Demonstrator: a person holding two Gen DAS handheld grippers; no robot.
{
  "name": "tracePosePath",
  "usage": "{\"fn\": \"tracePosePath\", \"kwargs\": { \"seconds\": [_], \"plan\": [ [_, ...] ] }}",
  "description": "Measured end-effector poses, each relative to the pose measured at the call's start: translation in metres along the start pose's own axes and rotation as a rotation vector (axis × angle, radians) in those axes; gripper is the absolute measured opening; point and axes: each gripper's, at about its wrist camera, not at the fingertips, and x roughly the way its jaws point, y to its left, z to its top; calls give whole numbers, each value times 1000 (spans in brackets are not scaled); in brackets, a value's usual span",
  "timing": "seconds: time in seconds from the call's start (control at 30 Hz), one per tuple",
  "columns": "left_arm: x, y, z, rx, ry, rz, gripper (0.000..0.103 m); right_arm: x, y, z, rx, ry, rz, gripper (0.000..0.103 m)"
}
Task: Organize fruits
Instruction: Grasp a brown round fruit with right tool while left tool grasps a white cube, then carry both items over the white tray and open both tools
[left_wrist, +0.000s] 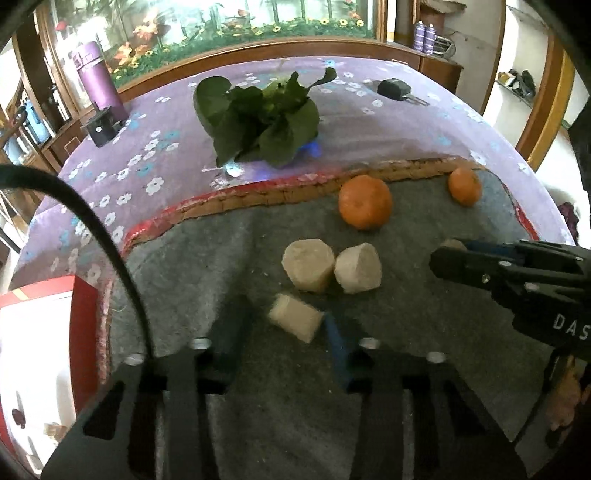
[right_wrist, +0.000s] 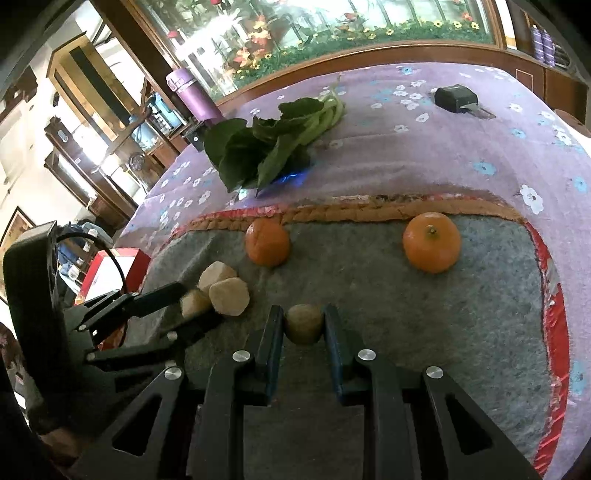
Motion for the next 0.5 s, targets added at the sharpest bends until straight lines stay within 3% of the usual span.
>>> {"fn": "tracePosePath", "kwargs": {
  "seconds": [0.27,0.5],
  "plan": [
    [-14,4,-17,3,-38,-44,24,1,2,-1,-8,-5,2,23],
    [-48,15,-36,2,-100,2,25,-5,12,-2,-41,-45,44,23]
  ]
}}
